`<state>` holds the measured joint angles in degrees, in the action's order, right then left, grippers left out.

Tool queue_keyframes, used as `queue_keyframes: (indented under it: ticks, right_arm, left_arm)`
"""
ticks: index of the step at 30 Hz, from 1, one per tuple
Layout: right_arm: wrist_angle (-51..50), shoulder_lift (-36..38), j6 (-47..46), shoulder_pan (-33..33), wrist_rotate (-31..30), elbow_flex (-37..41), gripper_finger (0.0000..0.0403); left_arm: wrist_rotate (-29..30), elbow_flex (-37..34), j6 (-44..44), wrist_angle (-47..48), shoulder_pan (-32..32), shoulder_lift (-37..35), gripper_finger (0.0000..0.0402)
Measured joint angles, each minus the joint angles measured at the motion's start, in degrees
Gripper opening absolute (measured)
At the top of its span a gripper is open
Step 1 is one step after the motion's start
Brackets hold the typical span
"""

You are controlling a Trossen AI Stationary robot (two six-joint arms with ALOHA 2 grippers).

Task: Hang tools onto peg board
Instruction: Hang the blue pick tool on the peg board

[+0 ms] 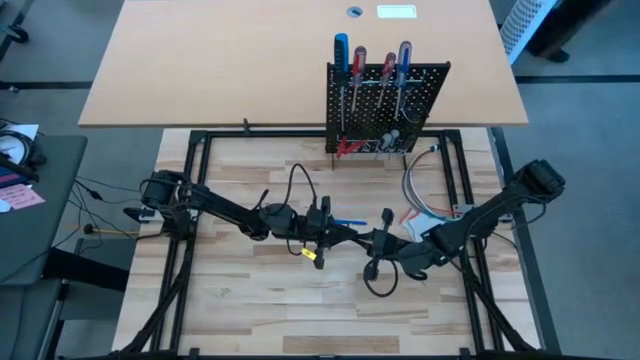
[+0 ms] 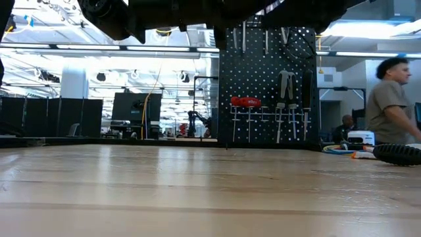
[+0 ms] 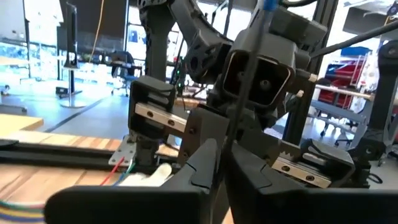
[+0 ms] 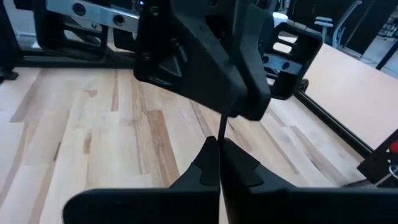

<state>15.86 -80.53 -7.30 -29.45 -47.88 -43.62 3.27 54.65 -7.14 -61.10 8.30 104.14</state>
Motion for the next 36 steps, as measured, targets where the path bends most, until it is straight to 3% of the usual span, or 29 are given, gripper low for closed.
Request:
queue_keyframes:
  ticks: [5,12,22,26,29,36]
  right_arm:
    - [-1.91,-0.01,-1.33,-0.01,0.01,0.02,0.0001]
    - [-4.58,-0.02,-3.19,1.17,0.03,0.02,0.0001]
    - [-7.27,1.0,-6.24,5.15,0.63,2.61,0.0]
    - [-1.05,4.72,-7.7,9.65,5.4,9.43,0.0]
    - [5.06,7.81,-7.08,14.88,12.53,13.5,0.0]
    - [7.34,15.83,-3.8,29.14,30.48,9.92,0.0]
  left_arm:
    - [0.02,0.0,0.24,5.22,-0.68,-0.43,0.0059]
    - [0.43,0.04,1.97,27.08,-2.69,-7.54,0.013]
    - [12.9,-0.01,4.34,45.09,-0.89,-13.56,0.0147]
    - [16.44,-1.7,2.45,49.2,1.04,-15.85,0.0147]
    - [16.57,-5.65,-0.7,48.28,3.11,-15.94,0.0146]
    - [19.68,-15.93,-8.76,33.05,9.53,-15.9,0.0146]
